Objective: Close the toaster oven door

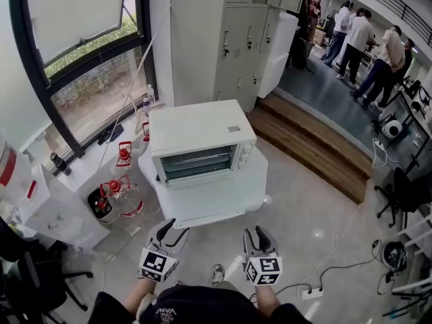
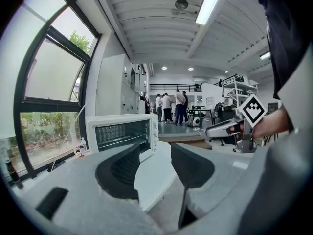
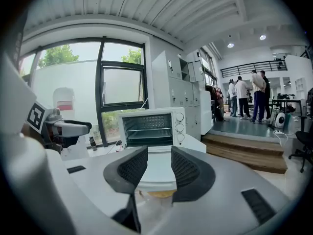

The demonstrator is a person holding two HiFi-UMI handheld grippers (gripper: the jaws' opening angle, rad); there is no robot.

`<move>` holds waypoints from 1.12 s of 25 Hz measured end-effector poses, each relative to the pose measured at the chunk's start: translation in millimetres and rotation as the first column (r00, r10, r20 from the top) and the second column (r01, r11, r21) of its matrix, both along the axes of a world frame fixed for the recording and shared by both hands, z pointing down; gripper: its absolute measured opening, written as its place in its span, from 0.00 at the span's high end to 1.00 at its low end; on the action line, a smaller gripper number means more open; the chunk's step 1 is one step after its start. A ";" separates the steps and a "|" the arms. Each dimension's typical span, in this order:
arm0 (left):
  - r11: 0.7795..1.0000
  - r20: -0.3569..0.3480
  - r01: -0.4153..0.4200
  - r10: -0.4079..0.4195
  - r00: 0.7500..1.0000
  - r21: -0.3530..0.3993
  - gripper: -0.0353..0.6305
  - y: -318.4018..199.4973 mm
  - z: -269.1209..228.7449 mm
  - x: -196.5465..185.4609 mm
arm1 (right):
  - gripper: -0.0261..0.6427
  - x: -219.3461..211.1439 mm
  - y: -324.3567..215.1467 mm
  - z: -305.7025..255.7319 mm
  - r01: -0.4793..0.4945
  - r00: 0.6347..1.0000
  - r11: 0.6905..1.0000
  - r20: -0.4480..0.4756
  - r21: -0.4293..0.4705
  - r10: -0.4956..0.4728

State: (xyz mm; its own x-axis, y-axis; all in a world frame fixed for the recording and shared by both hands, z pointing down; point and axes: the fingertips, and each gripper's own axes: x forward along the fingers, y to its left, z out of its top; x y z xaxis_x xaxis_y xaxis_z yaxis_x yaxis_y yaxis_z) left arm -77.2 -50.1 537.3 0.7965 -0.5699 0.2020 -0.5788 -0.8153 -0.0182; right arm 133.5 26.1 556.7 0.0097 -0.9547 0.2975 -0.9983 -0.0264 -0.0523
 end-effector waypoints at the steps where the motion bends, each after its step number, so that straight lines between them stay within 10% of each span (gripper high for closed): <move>1: 1.000 0.001 0.020 -0.020 1.000 0.003 0.65 -1.5 -0.1 2.5 | 0.75 4.5 -5.5 2.3 0.021 1.000 1.000 -0.002 -0.003 -0.021; 15: 0.962 0.034 0.272 -0.271 0.962 -0.036 0.65 -4.6 21.1 27.0 | 0.72 47.3 -54.4 37.6 0.258 0.966 0.965 -0.007 -0.041 -0.258; 28: 0.920 0.087 0.388 -0.382 0.920 -0.062 0.65 -26.0 61.8 8.6 | 0.72 57.8 -68.6 114.3 0.257 0.966 0.957 0.005 -0.135 -0.259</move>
State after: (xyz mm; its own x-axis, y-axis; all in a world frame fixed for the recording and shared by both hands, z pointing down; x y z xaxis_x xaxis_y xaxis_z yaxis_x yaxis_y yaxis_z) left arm -68.6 -76.0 599.1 0.5003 -0.8102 0.3053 -0.8476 -0.5303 -0.0182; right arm 191.4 -42.6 670.9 -0.2274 -0.8766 0.4240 -0.9726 0.2265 -0.0534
